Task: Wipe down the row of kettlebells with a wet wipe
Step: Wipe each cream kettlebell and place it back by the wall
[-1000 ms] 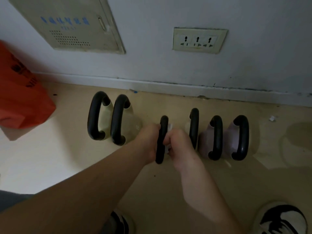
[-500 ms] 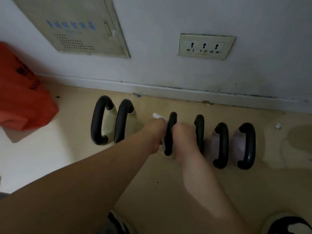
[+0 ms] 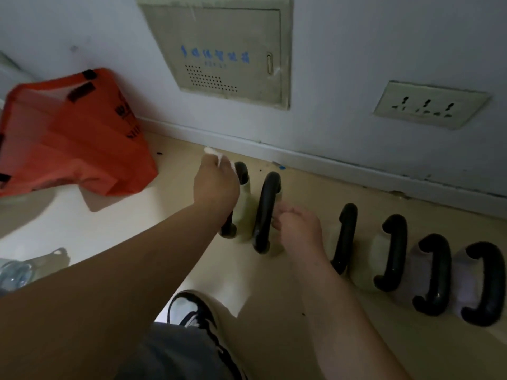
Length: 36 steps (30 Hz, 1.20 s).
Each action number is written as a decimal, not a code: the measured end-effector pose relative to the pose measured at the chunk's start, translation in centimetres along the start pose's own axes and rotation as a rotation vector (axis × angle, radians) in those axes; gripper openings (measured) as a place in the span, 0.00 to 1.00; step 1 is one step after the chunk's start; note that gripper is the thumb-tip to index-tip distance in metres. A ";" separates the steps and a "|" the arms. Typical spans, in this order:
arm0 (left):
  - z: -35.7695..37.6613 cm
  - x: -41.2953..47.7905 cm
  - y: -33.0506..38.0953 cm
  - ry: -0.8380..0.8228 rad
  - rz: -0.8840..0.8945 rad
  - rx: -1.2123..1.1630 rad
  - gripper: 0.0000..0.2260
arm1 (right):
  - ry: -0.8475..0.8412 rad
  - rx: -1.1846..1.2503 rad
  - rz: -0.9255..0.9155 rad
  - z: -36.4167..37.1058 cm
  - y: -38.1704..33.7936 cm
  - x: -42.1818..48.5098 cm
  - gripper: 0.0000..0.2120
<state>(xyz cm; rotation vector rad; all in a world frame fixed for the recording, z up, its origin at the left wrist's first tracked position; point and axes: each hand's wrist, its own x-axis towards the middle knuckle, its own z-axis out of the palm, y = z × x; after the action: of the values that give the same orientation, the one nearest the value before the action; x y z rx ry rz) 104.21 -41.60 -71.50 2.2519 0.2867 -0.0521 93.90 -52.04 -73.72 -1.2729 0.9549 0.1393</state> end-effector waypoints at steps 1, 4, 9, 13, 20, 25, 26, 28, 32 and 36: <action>0.5 -0.1 -0.4 -0.017 0.105 0.120 0.13 | 0.004 -0.004 0.021 0.2 0.4 0.3 0.13; 3.7 -1.4 -2.6 -0.232 0.291 0.511 0.13 | 0.008 -0.026 0.036 0.4 1.3 1.4 0.18; 7.0 -3.3 -2.5 -0.284 -0.029 0.235 0.17 | -0.062 -0.069 0.033 -0.6 1.8 1.8 0.20; 6.9 -3.6 -1.8 -0.382 -0.592 -0.318 0.20 | -0.100 -0.055 0.026 -1.3 2.5 1.3 0.12; 6.9 -8.8 -2.6 -0.377 -0.609 -0.377 0.20 | -0.200 -0.041 0.042 -2.9 6.2 -1.5 0.16; 6.0 -16.4 -4.3 -0.400 -0.564 -0.263 0.15 | -0.227 0.005 0.090 -5.6 8.0 -2.7 0.22; 5.9 -17.7 -4.4 -0.422 -0.568 -0.272 0.15 | -0.203 0.014 0.112 -6.2 8.1 -2.9 0.22; 6.2 -20.3 -5.2 -0.486 -0.584 -0.287 0.17 | -0.153 -0.013 0.147 -7.4 8.5 -3.4 0.24; 7.2 -25.0 -6.9 -0.580 -0.796 -0.499 0.20 | -0.169 -0.206 0.166 -10.0 9.8 -5.3 0.25; 5.2 -27.7 -7.1 -0.583 -0.766 -0.563 0.18 | -0.245 -0.408 0.151 -10.0 11.2 -6.6 0.28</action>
<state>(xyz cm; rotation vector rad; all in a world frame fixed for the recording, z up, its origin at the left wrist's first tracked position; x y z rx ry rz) 75.99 -46.35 -76.50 1.3851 0.7182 -0.8938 78.04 -54.05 -77.41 -1.5123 0.8328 0.6205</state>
